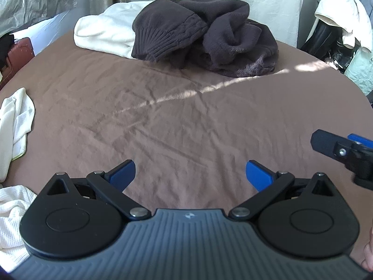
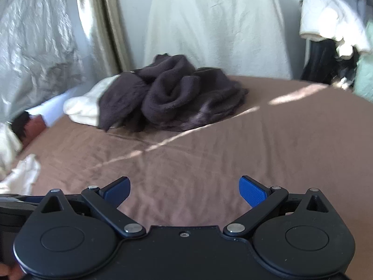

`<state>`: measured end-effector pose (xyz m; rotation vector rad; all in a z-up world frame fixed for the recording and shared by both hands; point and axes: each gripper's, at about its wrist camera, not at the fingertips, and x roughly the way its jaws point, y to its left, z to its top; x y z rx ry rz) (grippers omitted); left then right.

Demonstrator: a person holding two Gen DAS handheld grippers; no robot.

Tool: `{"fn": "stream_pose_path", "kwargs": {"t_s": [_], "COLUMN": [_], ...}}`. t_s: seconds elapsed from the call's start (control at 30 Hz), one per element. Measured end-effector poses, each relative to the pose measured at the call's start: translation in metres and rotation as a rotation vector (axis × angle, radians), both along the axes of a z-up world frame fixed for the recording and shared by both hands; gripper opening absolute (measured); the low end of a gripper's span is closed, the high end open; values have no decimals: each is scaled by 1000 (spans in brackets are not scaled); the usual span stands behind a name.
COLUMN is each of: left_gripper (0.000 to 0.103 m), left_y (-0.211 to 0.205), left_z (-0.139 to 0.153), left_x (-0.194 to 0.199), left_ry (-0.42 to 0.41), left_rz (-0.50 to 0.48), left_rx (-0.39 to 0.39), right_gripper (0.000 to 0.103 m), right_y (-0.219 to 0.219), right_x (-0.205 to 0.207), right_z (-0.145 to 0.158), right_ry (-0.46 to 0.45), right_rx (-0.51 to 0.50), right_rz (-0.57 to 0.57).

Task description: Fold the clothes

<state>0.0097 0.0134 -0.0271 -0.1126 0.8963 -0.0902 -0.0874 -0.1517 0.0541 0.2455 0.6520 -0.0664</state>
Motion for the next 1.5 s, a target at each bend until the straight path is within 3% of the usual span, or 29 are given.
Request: {"fn": "stream_pose_path", "kwargs": {"t_s": [0.07, 0.13, 0.33, 0.63, 0.77, 0.93, 1.1, 1.27, 1.37, 1.5], "left_gripper": [103, 103, 103, 103, 103, 103, 103, 103, 103, 103], "left_y": [0, -1, 0, -1, -6, -17, -32, -46, -42, -24], "left_z": [-1, -1, -1, 8, 19, 38, 54, 64, 53, 36], "left_x": [1, 1, 0, 2, 15, 40, 85, 138, 172, 193], "left_ry": [4, 4, -2, -39, -52, -82, -109, -198, -155, -179], "left_rz": [-1, -2, 0, 15, -12, -55, -104, -80, -54, 3], "left_rx": [1, 1, 4, 37, 45, 76, 139, 209, 122, 92], "right_gripper": [101, 101, 101, 101, 101, 101, 101, 101, 101, 101], "right_y": [-8, -12, -11, -6, -13, -25, -40, -54, -63, -80], "right_x": [-1, -3, -6, -7, 2, 27, 51, 76, 86, 113], "right_z": [-5, -10, -12, -6, 0, 1, 6, 5, -6, -20], "right_ry": [3, 12, 3, -62, -72, -5, -4, -9, 15, 11], "right_rx": [107, 150, 119, 95, 58, -26, -64, -89, -85, -54], "right_rz": [30, 27, 22, 123, 102, 61, 72, 76, 80, 102]}}
